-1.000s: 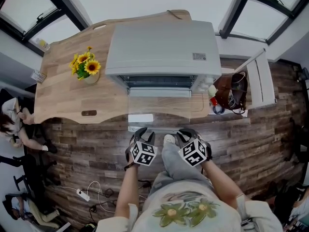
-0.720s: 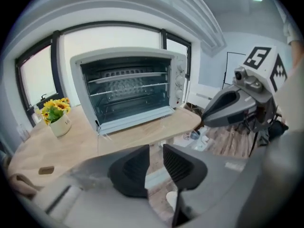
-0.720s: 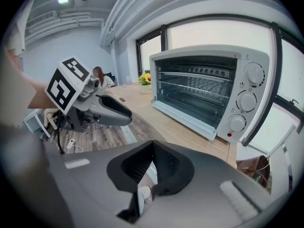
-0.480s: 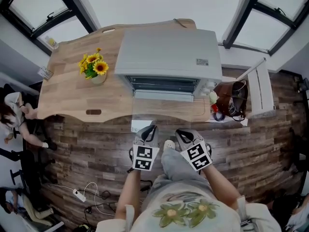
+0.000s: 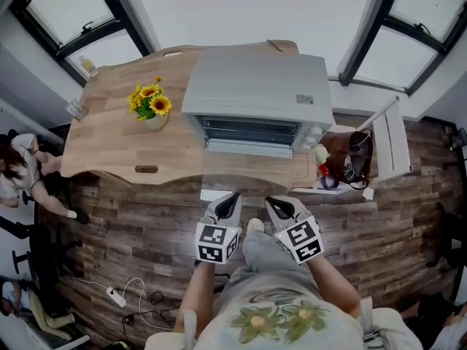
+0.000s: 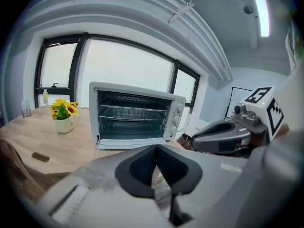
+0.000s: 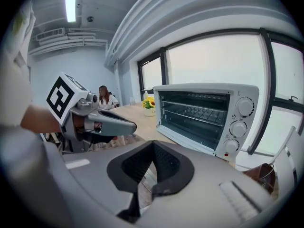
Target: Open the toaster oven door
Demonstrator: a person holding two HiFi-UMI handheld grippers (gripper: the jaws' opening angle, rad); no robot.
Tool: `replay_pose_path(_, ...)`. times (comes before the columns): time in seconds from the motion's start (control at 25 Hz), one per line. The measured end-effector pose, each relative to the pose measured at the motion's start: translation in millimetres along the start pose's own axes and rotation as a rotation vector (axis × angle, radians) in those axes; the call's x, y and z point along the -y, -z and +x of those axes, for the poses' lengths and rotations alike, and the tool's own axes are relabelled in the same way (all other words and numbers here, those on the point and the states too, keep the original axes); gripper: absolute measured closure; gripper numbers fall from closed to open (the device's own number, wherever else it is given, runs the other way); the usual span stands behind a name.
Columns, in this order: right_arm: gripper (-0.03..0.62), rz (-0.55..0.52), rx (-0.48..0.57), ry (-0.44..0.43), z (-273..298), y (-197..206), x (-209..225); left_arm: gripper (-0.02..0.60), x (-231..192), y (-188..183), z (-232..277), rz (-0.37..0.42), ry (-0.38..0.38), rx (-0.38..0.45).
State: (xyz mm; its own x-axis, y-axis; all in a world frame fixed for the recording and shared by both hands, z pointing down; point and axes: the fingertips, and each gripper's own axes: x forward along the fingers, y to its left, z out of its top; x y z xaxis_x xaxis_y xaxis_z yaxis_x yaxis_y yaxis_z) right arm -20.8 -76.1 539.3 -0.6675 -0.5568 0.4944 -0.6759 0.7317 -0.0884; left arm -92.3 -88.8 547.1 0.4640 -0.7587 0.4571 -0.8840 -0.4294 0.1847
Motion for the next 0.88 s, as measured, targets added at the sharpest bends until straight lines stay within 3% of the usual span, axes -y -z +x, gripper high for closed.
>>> replay_pose_path(0.88, 0.595, -0.01, 0.046, -0.011, -31, -12, -13, 0.577, 21, -8, -30, 0.013, -0.013, 0.042)
